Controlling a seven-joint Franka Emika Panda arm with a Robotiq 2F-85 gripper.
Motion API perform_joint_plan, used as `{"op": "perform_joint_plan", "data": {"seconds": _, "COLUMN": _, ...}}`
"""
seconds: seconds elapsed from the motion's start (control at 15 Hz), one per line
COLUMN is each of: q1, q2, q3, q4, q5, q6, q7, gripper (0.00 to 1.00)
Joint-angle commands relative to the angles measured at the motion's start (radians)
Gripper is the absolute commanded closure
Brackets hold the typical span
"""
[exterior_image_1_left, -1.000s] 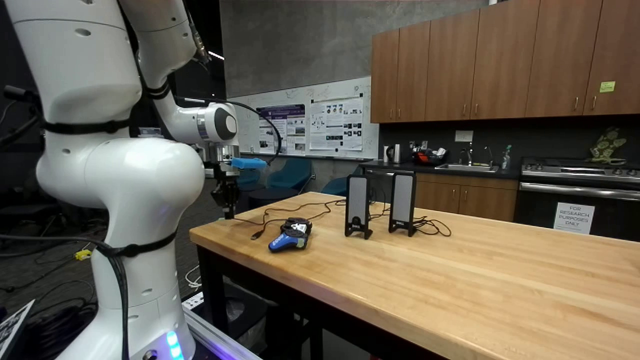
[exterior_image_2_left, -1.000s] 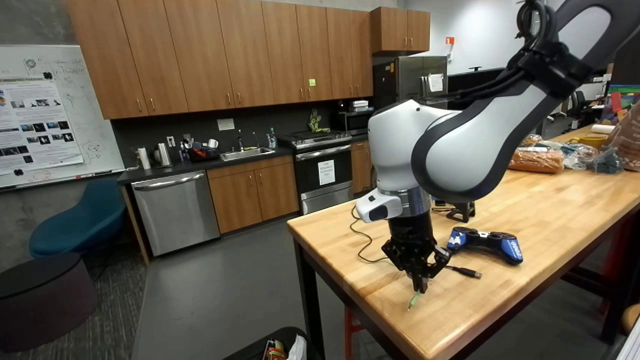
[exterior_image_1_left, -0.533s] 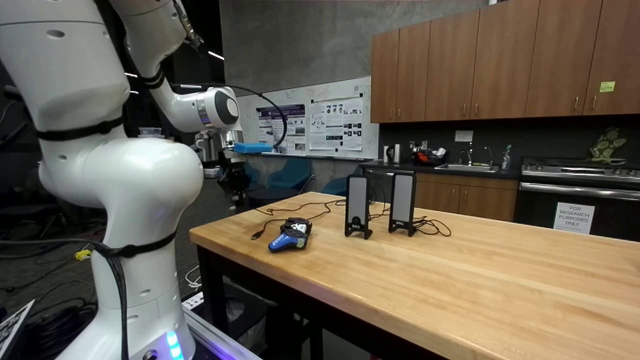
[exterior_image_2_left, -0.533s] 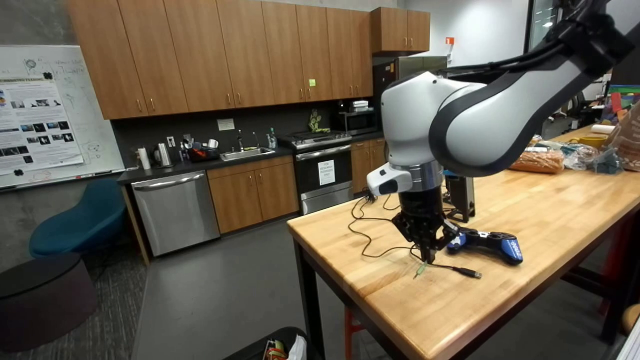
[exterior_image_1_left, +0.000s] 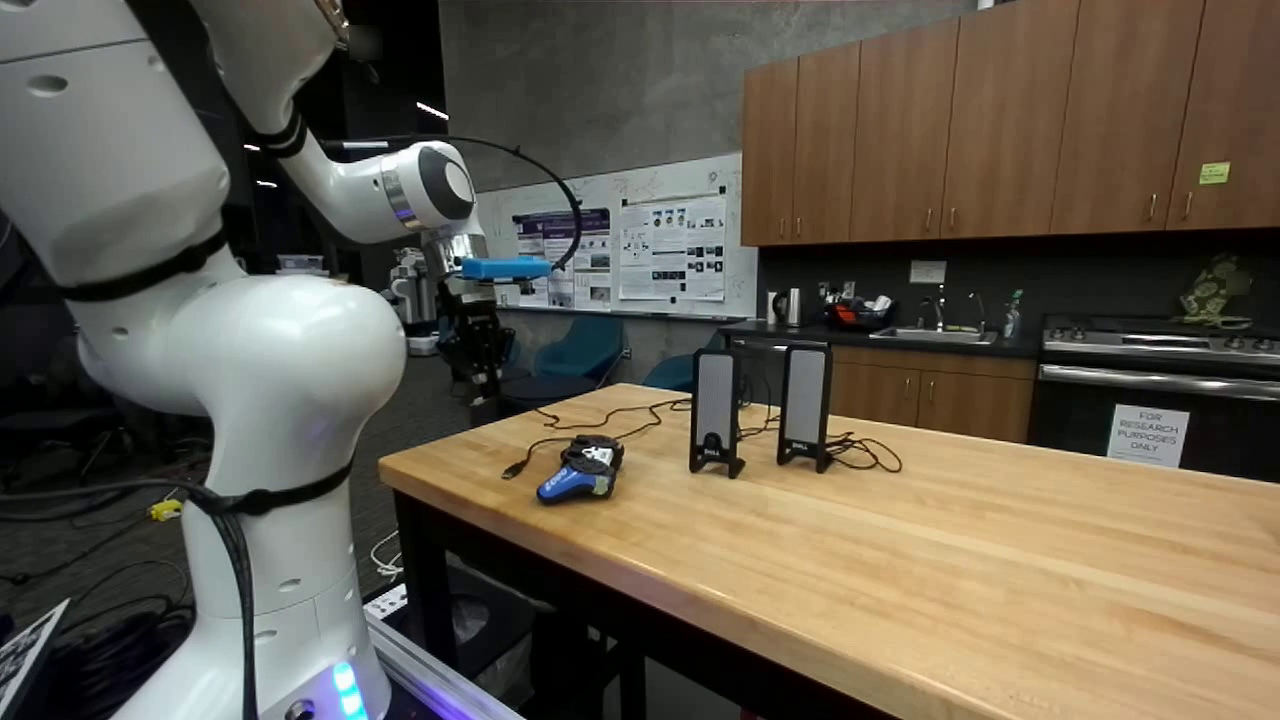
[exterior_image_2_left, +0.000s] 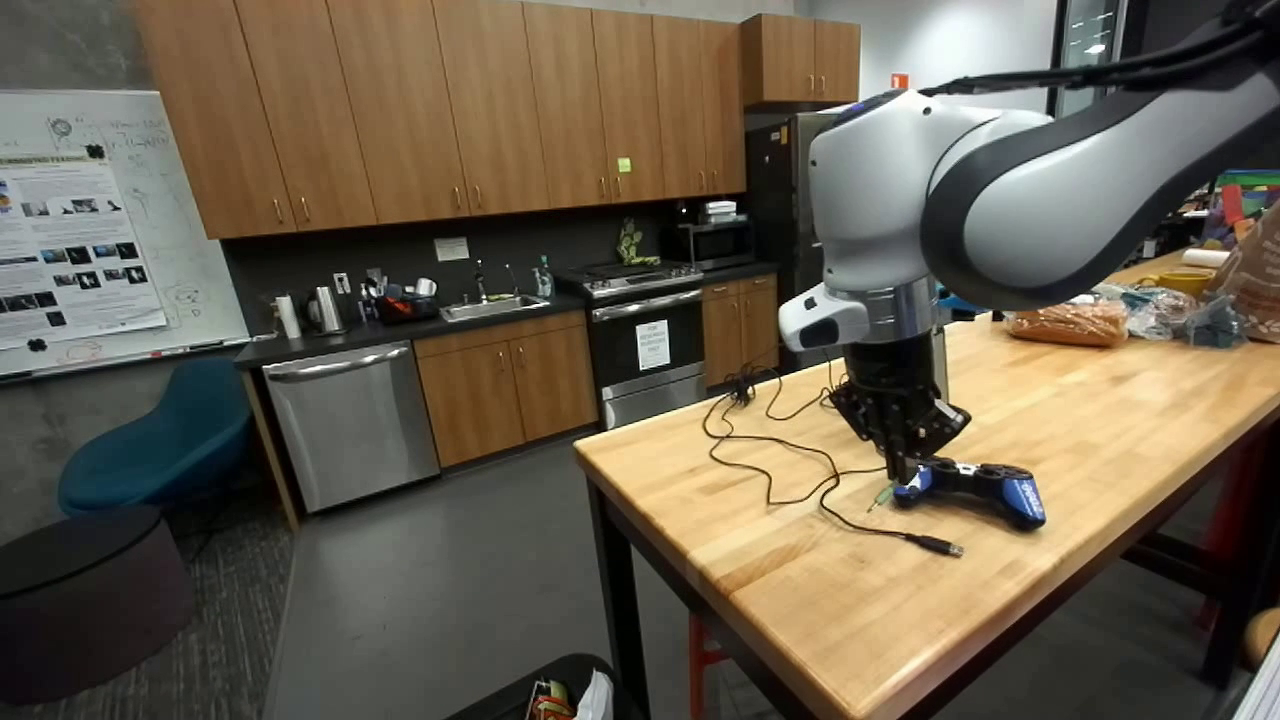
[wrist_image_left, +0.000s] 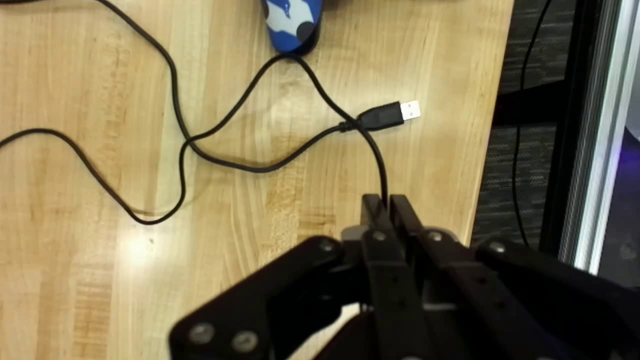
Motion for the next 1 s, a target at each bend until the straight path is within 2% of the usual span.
{"op": "perform_joint_plan", "data": {"seconds": 0.0, "q1": -0.004, "q2": -0.103, "q3": -0.024, "q4": -0.045, "q5": -0.038, "q6": -0.049, "q7": 0.053, "gripper": 0.98}}
{"op": "perform_joint_plan", "data": {"seconds": 0.6, "q1": -0.027, "q2": -0.217, "q3": -0.074, "q4": -0.095, "q5": -0.091, "q6": -0.161, "q7": 0.153, "gripper": 0.98}}
{"op": "perform_joint_plan", "data": {"seconds": 0.93, "q1": -0.045, "q2": -0.295, "q3": -0.087, "q4": -0.095, "q5": -0.101, "q6": -0.185, "q7": 0.256, "gripper": 0.98}}
